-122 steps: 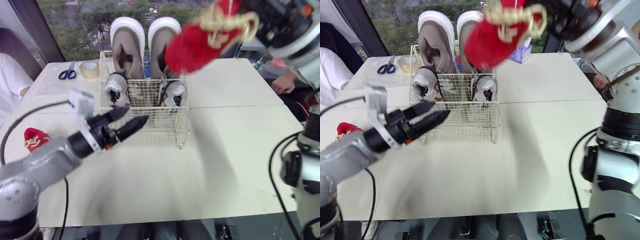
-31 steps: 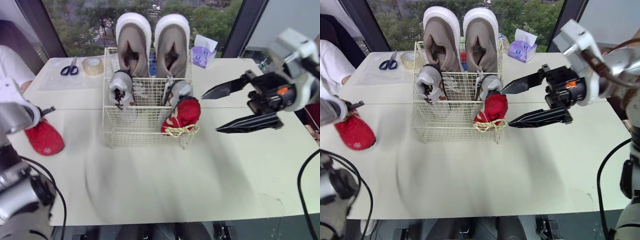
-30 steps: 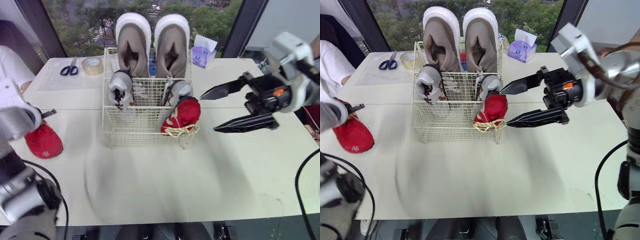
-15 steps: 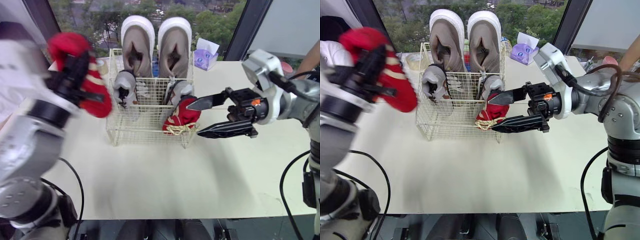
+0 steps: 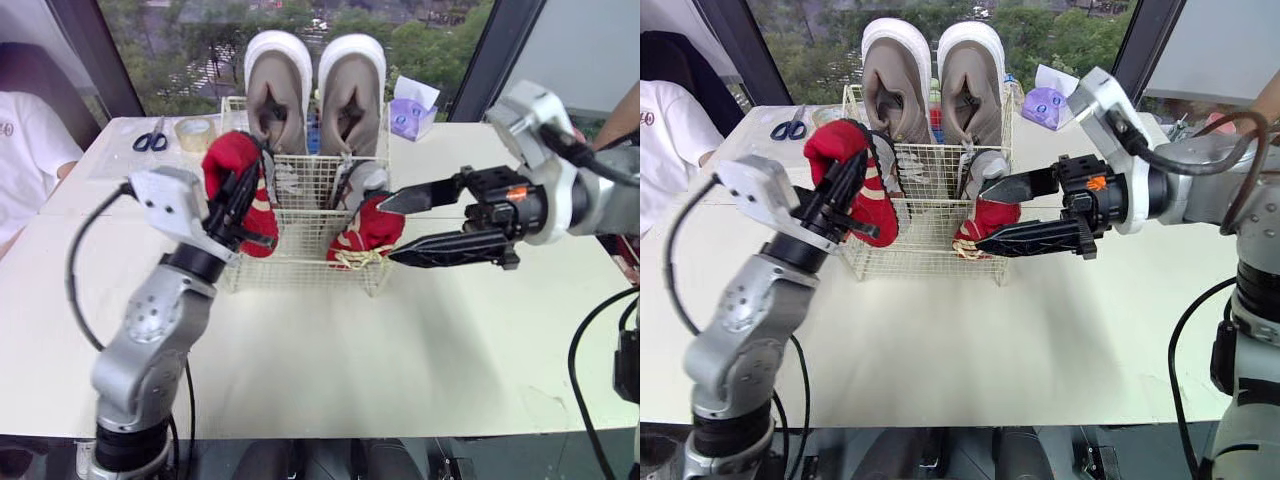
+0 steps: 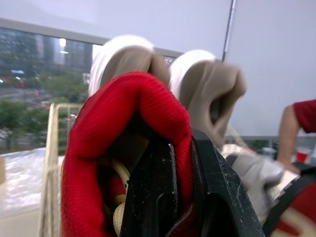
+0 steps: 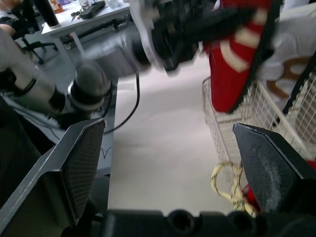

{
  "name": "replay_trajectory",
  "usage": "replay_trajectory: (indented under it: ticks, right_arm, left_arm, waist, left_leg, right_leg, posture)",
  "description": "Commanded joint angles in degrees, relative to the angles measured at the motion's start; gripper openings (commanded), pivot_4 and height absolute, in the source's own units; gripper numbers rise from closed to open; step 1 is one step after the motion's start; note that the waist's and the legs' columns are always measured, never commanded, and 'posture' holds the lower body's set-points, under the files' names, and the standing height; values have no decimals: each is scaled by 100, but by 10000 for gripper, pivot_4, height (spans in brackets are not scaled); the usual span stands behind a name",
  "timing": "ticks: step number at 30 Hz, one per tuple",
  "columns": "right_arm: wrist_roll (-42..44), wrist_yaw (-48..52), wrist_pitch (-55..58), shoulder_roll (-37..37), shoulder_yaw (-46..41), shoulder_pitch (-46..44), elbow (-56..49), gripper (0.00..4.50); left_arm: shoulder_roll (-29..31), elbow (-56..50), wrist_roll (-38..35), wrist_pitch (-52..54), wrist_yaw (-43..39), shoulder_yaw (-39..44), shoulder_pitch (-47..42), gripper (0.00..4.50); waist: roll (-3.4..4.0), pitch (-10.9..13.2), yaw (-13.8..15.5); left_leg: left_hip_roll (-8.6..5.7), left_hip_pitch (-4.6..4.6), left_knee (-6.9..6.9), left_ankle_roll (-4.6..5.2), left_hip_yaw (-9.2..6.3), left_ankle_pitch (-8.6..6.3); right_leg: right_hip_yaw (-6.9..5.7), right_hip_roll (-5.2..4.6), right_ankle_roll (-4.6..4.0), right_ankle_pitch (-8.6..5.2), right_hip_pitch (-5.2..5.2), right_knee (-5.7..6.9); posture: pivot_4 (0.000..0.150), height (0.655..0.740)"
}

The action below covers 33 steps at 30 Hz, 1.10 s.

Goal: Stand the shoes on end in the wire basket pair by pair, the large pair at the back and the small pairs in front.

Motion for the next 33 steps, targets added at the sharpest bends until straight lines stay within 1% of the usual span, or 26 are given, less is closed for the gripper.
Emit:
replay_trajectory:
  ticks: [1, 3, 5, 9, 13, 17, 18, 19, 20, 21, 23, 24, 28, 29, 31, 32, 33]
  right_arm:
    - [379, -364, 238, -14, -205, -250, -185, 45000]
    - [607, -606, 386, 26, -237, -321, -228, 45000]
    - [774, -807, 468, 34, -269, -339, -245, 45000]
    - [1083, -1142, 512, 5, -352, -262, -292, 45000]
    - [1256, -1185, 481, -138, -472, -136, -236, 45000]
    - [943, -853, 203, -253, -421, 178, -79, 45000]
    - [898, -778, 144, -285, -409, 246, -75, 45000]
    - [850, -698, 91, -310, -397, 314, -68, 45000]
    - [804, -644, 51, -321, -378, 374, -74, 45000]
    - [717, -560, 3, -367, -340, 452, -96, 45000]
    - [577, -341, -95, -495, -309, 656, -129, 45000]
    - [538, -264, -138, -535, -310, 727, -130, 45000]
    - [317, -80, -376, -603, -485, 1235, 59, 45000]
    - [181, 26, -466, -689, -535, 1464, 131, 45000]
    - [-106, 240, -676, -876, -590, 1921, 239, 45000]
    - [-237, 366, -777, -984, -619, 2204, 255, 45000]
    - [-349, 487, -879, -1076, -683, 2535, 269, 45000]
  left_arm:
    - [-142, 707, 836, -819, -221, -377, 304, 498]
    - [-372, 857, 724, -880, -292, -405, 537, 498]
    - [-481, 759, 626, -837, -386, -412, 744, 498]
    - [-471, 315, 415, -559, -503, -317, 1206, 498]
    - [-386, -2, 216, -288, -604, -207, 1441, 498]
    - [-339, -222, -230, 40, -703, -15, 1492, 16269]
    - [-282, -309, -322, 156, -704, 53, 1507, 21623]
    - [-178, -438, -444, 338, -710, 138, 1549, 28428]
    - [7, -609, -546, 538, -746, 259, 1653, 31349]
    - [296, -849, -735, 789, -852, 444, 1835, 36866]
    - [999, -1273, -1217, 1274, -1117, 1016, 2235, 36866]
    - [1234, -1379, -1418, 1425, -1171, 1222, 2348, 36866]
    - [2220, -1520, -3179, 2055, -1571, 2516, 3040, 36866]
    - [2442, -1507, -3700, 2178, -1764, 2815, 3335, 36866]
    - [2802, -1423, -4487, 2384, -2034, 3264, 3809, 36866]
    - [2910, -1342, -4746, 2431, -2139, 3456, 3998, 36866]
    - [3014, -1229, -4819, 2492, -2221, 3597, 4155, 36866]
  waist:
    - [11, -12, -2]
    - [36, -34, -9]
    - [47, -44, -19]
    - [51, -46, -29]
    - [51, -46, -33]
    - [53, -48, -35]
    - [56, -48, -32]
    - [56, -49, -27]
    - [55, -49, -28]
    - [55, -49, -35]
    - [63, -52, -52]
    - [64, -51, -53]
    - [64, -50, -38]
    - [71, -49, -34]
    - [75, -49, -27]
    - [77, -47, -23]
    - [84, -48, -23]
  left_leg:
    - [0, 0, 0, 1, 0, -1]
    - [0, 1, 1, 7, 1, -4]
    - [0, 1, 1, 9, 2, -5]
    - [2, 0, 2, 9, 2, -5]
    - [2, -3, 2, 17, 2, -9]
    - [2, -4, 2, 31, 9, -16]
    - [3, -5, 4, 31, 8, -16]
    - [3, -5, 7, 31, 9, -16]
    - [3, -5, 10, 30, 9, -16]
    - [4, -4, 11, 30, 9, -16]
    - [7, -5, 7, 30, 10, -17]
    - [7, -4, 5, 30, 10, -17]
    - [9, -3, 6, 28, 10, -17]
    - [11, 1, 7, 28, 9, -18]
    - [11, 2, 6, 30, 10, -20]
    - [10, 1, 5, 32, 9, -22]
    - [10, 1, 3, 35, 10, -24]
  right_leg:
    - [0, -1, -1, 0, 1, -1]
    - [0, -2, -1, -1, 4, -3]
    - [0, -4, -1, -1, 4, -3]
    - [0, -3, -2, -1, 2, -2]
    - [0, -3, -2, -2, 0, -8]
    - [0, -3, 0, -1, 1, -18]
    - [-1, -3, 0, -1, 1, -17]
    - [0, -3, -1, -2, 2, -16]
    - [0, -3, -1, -2, 4, -14]
    - [-1, -3, -1, -2, 4, -14]
    - [0, -2, -3, -3, 1, -15]
    - [0, -2, -3, -3, -1, -17]
    - [-2, -1, -5, -4, -2, -13]
    - [-4, -1, -8, -6, -6, -17]
    - [-4, -1, -8, -6, -6, -36]
    - [-5, -1, -8, -6, -3, -46]
    - [-6, -2, -9, -6, 0, -56]
  posture:
    - [1500, 7358]
    - [1500, 7358]
    - [1500, 7358]
    - [1500, 7358]
    - [1500, 7358]
    - [1500, 7358]
    - [1500, 7358]
    - [1500, 7358]
    - [1500, 7358]
    - [1500, 7358]
    - [1500, 7358]
    - [1500, 7358]
    - [1500, 7358]
    - [1500, 7358]
    - [1500, 7358]
    - [1500, 7358]
    - [1500, 7358]
